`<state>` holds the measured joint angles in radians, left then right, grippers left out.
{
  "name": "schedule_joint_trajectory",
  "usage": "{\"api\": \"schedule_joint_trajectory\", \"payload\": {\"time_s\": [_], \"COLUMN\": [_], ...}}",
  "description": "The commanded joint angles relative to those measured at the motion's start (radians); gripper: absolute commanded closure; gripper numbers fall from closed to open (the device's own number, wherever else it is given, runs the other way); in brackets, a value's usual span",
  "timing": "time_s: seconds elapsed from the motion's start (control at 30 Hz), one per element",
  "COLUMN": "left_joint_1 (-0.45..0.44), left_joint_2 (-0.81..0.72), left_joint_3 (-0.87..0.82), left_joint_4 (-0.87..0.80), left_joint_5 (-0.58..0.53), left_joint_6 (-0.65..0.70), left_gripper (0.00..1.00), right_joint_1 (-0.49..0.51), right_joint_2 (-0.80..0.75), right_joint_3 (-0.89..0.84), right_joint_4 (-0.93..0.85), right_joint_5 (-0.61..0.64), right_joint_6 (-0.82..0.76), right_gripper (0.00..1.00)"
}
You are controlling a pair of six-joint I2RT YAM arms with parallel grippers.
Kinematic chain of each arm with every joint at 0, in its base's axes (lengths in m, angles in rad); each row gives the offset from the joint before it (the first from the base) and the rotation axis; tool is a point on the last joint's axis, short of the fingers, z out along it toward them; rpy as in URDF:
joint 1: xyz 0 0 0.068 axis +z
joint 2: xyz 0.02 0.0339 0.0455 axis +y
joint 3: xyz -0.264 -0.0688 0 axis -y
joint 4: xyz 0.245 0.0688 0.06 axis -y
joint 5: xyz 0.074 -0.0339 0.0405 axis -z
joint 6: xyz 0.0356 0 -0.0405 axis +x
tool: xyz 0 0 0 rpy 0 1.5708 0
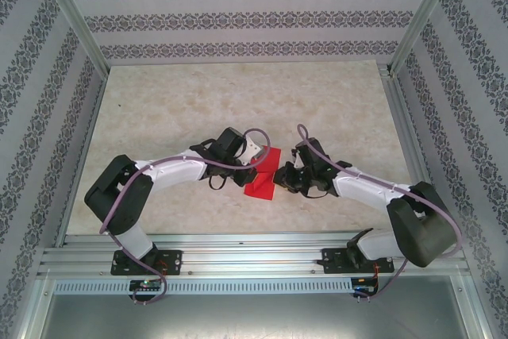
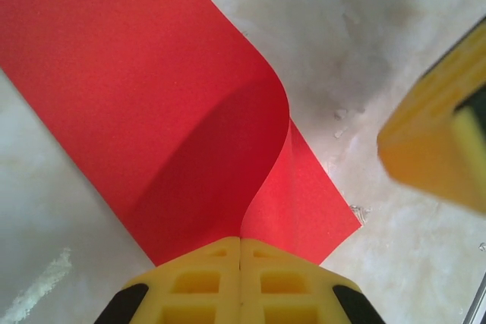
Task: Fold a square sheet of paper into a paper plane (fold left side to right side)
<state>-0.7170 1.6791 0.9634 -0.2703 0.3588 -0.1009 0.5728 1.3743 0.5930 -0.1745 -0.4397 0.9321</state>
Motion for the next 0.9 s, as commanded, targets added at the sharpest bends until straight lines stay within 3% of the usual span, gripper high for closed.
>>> {"api": "schedule_joint_trajectory", "payload": {"time_s": [0.0, 0.87], "left_joint_1": [0.026, 0.064], "left_joint_2": [0.014, 0.119], "left_joint_3": [0.029, 0.095], "left_joint_4": [-0.006, -0.036], "left_joint_5": [0.032, 0.008], "left_joint_6": [0.042, 0.076], "left_gripper": [1.0, 1.0], "right_joint_1": [0.043, 0.077], "right_joint_2": [0.043, 0.204], "right_joint_3": [-0.025, 0.016], "right_joint_4": [0.126, -0.03], "right_joint_5": [0.008, 0.067], "right_joint_6": [0.091, 0.064], "right_gripper": [0.86, 0.89]}}
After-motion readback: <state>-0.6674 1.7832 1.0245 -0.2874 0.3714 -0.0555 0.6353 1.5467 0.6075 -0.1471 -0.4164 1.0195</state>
